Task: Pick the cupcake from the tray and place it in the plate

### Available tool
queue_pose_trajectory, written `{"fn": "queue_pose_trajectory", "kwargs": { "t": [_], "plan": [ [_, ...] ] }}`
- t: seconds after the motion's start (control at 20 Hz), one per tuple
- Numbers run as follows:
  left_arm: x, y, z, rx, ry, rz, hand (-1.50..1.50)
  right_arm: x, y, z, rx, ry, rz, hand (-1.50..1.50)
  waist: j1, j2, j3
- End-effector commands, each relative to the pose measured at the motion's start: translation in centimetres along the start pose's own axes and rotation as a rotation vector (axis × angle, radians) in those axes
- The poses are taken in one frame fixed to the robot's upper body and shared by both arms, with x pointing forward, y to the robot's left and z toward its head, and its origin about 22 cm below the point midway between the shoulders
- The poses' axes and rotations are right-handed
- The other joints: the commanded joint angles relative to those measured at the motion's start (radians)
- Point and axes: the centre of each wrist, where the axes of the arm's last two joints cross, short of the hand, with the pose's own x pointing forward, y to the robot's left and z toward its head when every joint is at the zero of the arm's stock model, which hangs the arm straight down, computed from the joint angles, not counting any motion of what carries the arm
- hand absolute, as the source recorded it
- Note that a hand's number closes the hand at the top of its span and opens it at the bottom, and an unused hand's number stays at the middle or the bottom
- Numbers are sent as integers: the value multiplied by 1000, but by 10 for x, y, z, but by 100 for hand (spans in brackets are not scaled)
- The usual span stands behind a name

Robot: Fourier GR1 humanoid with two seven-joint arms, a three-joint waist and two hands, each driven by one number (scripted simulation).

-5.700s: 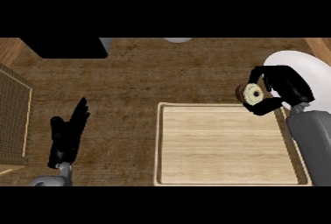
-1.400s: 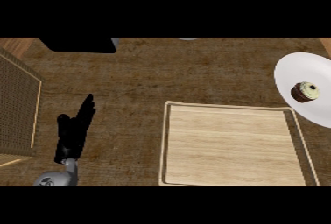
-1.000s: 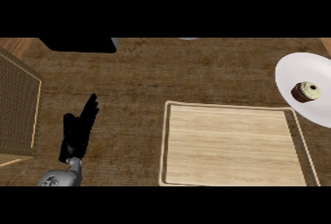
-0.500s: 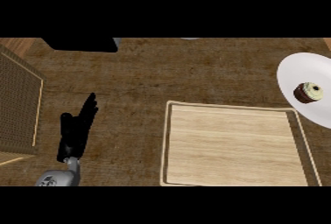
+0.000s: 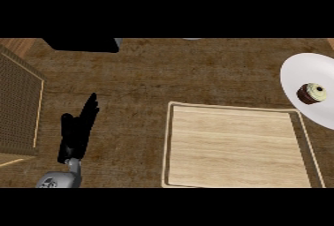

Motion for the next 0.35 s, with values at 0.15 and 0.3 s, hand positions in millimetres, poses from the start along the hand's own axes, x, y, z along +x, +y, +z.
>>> {"fn": "queue_pose_trajectory", "kwargs": {
  "t": [0.15,0.3],
  "plan": [
    [-2,4,2,17,2,-5,0,-3,-9,8,-25,26,17,-150,2,0,0],
    [-8,2,3,5,-4,1,0,-11,-6,15,-48,31,59,-150,2,1,0]
  ]
}}
